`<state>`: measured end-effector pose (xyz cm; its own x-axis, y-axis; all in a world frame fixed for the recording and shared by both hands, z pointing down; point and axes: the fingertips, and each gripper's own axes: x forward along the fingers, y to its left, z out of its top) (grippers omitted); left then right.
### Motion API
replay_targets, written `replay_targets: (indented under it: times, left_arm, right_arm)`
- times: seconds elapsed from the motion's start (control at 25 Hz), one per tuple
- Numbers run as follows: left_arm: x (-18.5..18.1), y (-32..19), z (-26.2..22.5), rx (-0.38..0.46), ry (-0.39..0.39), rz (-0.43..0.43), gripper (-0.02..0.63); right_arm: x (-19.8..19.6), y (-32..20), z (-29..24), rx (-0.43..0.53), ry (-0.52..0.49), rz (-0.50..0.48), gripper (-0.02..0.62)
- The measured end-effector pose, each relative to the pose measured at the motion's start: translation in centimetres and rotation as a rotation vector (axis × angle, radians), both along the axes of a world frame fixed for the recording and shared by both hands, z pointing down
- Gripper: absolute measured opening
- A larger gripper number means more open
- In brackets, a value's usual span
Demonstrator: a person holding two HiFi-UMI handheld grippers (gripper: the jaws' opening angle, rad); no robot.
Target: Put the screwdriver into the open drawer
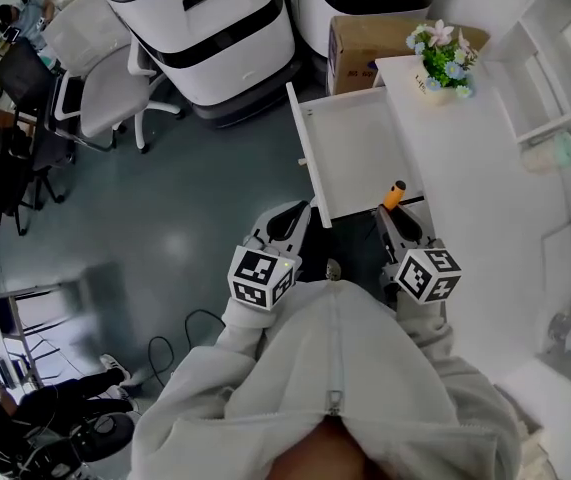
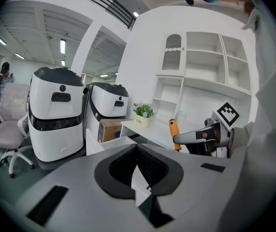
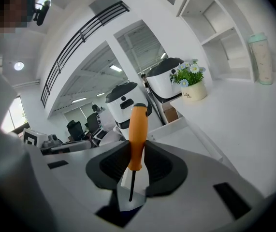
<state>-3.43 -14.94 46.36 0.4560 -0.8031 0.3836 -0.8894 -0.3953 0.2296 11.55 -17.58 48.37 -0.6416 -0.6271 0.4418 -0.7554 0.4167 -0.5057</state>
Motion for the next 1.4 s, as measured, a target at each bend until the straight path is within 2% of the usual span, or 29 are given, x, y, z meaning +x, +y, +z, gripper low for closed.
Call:
replay_targets:
  times: [0.32, 0.6, 1.04, 1.4]
  left_arm:
    - [-1.3, -4.9, 0.6, -0.028, -0.001, -0.023, 0.017]
    - [-1.3, -8.3, 1.8, -0.07, 0.005, -0.004, 0.017]
    - [-2.4, -12.8, 4.2, -0.106, 0.011, -0.003, 0.017]
    - [-3.0, -15.4, 5.9, -0.109, 0.037, 0.005, 0.017]
  right_arm:
    - [-0.8, -4.6, 1.8, -0.058, 0.022, -0.011, 0.104]
    - [-1.7, -8.0, 3.9, -0.139, 0.024, 0.002, 0.104]
    - [-4.7, -12.7, 9.2, -0.27, -0.016, 0.016, 0.104]
    - [-5.6, -16.5, 14.6, -0.327, 0.024, 0.059, 0.104]
